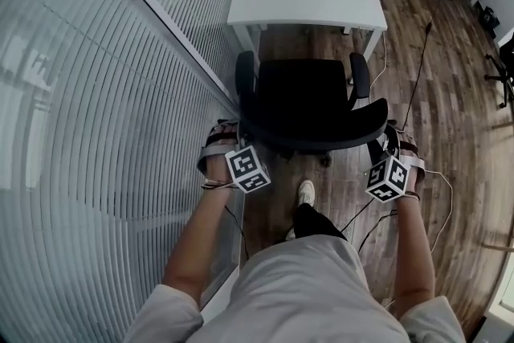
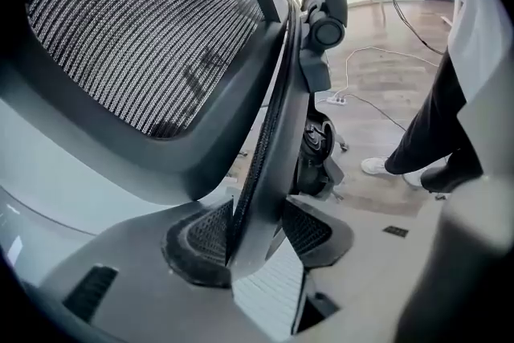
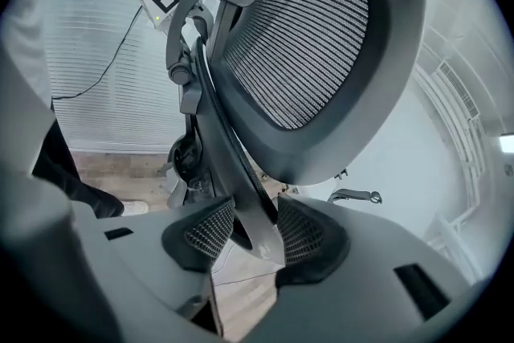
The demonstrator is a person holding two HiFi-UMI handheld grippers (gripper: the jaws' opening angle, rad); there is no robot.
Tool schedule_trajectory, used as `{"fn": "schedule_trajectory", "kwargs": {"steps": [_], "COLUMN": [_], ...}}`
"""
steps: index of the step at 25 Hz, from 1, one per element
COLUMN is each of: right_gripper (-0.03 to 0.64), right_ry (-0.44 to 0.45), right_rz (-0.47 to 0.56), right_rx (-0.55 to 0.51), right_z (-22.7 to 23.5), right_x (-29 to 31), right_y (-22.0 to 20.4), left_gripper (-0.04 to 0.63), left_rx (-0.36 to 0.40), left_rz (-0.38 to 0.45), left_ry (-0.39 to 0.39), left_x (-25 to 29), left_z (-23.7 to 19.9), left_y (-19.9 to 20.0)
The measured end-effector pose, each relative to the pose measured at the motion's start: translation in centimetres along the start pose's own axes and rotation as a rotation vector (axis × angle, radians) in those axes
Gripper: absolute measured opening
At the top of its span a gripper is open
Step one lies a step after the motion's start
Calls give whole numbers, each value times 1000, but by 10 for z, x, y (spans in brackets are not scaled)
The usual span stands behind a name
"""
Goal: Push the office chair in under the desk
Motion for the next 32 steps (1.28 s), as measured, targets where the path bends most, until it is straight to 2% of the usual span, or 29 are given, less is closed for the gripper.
{"fn": "schedule_trajectory", "kwargs": {"steps": [10,16,32], "right_gripper": [175,175,175], "right_ry": [15,16,16], "right_rz": [9,11,44], "right_rx": [8,12,6], "right_z": [29,49,78], "right_x": [32,54,103], "right_y": [9,11,3], "left_gripper": [198,198,199], "left_rx": [-2,-9,-22], "left_rz": [-16,6,-20], "left_ry": [-1,2,35], "left_x": [28,47,91], "left_z": [-39,-62,-94], "left_y": [5,13,29]}}
Point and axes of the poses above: the fingertips, and each gripper's own axes: x forward along the fingers, z to its right, y out of its top, the point moved 4 cm from there along -x, backward along the fingers, and after that the axes turned 3 degrees about -y, right-handed, at the moved point
